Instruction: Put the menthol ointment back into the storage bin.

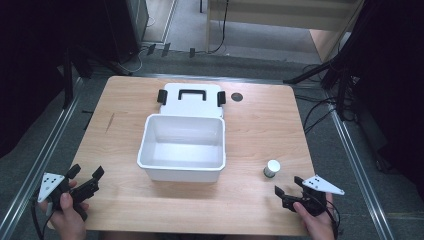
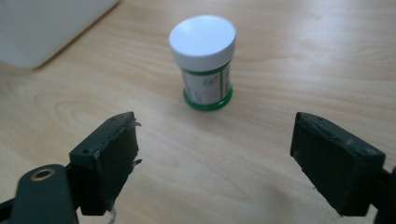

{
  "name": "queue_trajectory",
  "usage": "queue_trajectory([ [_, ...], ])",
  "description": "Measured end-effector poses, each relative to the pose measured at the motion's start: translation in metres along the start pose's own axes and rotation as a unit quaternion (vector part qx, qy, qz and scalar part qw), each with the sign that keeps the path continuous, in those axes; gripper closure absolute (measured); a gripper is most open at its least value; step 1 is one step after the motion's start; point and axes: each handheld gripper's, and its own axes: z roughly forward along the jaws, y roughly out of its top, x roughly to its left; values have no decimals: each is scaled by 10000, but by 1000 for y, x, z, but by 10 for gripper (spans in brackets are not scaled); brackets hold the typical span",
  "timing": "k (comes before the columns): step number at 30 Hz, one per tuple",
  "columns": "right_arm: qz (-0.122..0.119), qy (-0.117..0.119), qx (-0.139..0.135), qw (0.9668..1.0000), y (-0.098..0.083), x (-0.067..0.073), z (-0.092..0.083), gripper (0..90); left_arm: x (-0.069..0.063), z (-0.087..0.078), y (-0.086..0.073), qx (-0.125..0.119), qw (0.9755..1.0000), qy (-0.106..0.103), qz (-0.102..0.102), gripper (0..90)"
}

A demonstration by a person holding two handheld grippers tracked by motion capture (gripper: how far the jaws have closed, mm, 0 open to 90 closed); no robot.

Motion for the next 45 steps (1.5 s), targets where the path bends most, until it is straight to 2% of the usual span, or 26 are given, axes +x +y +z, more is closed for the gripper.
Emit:
queue_trajectory([
  [1, -74, -2, 139, 9999, 2, 1, -1, 157, 0, 0, 0, 13, 10000, 4, -4, 144],
  [2, -203, -37, 516, 9985, 7, 1, -2, 160, 0, 0, 0, 20, 10000, 12, -16, 144],
  [3, -203, -37, 516, 9985, 7, 1, -2, 160, 0, 0, 0, 10, 10000, 18, -26, 144],
  [4, -234, -67, 733, 9970, 10, 1, -1, 159, 0, 0, 0, 23, 10000, 13, -13, 144],
  [5, -300, -57, 1200, 9923, 16, 0, 0, 158, 0, 1, 0, 28, 10000, 14, -16, 144],
  [6, -315, -135, 1450, 9888, 19, 0, 0, 160, 0, 1, 0, 34, 10000, 21, -18, 144],
  [7, -315, -135, 1450, 9888, 19, 0, 0, 160, 0, 1, 0, 37, 10000, 31, -22, 144],
  [10, -338, -234, 1920, 9805, 30, -3, -1, 204, 0, 1, 0, 35, 10000, 31, -28, 144],
  [13, -301, -141, 2287, 9729, 44, -5, -1, 246, 1, 1, 0, 43, 10000, 29, -31, 144],
  [14, -304, -226, 2385, 9704, 49, -4, 0, 258, 1, 1, 0, 48, 10000, 30, -37, 144],
  [17, -522, -335, 2750, 9594, 65, 1, 6, 268, 1, 1, 1, 57, 10000, 43, -44, 144],
  [18, -501, -215, 3036, 9512, 74, 2, 13, 263, 1, 1, 1, 62, 10000, 42, -49, 144],
  [19, -501, -215, 3036, 9512, 74, 2, 13, 263, 1, 1, 1, 62, 10000, 42, -49, 144],
  [20, -377, -112, 3406, 9394, 83, 3, 22, 283, 1, 1, 1, 75, 9999, 36, -61, 144],
  [21, -377, -112, 3406, 9394, 83, 3, 22, 283, 1, 1, 1, 75, 9999, 36, -61, 144],
  [22, -499, -127, 3625, 9306, 92, 5, 29, 281, 2, 2, 1, 97, 9999, 14, -73, 144],
  [23, -499, -127, 3625, 9306, 92, 5, 29, 281, 2, 2, 1, 97, 9999, 14, -73, 144],
  [25, -571, -187, 3812, 9226, 100, 8, 35, 238, 2, 2, 1, 99, 9999, 18, -78, 145],
  [27, -682, -276, 3921, 9170, 107, 12, 42, 222, 1, 2, 1, 123, 9999, 22, -71, 145],
  [28, -632, -414, 3968, 9148, 114, 15, 49, 227, 1, 2, 1, 129, 9999, 27, -59, 145],
  [30, -636, -521, 3937, 9156, 121, 17, 55, 240, 1, 2, 1, 128, 9999, 30, -39, 145],
  [34, -606, -521, 3955, 9150, 127, 21, 63, 280, 1, 2, 1, 129, 9999, 21, -44, 145],
  [35, -513, -449, 4048, 9118, 129, 23, 69, 314, 1, 2, 1, 126, 9999, 17, -57, 145],
  [40, -316, -482, 4157, 9077, 129, 19, 81, 395, 1, 2, 1, 140, 9999, 17, -70, 145],
  [42, -277, -510, 4160, 9075, 129, 19, 82, 398, 1, 3, 1, 140, 9999, 16, -74, 145],
  [45, -216, -517, 4087, 9110, 130, 18, 85, 426, 1, 3, 1, 146, 9999, 10, -57, 145],
])
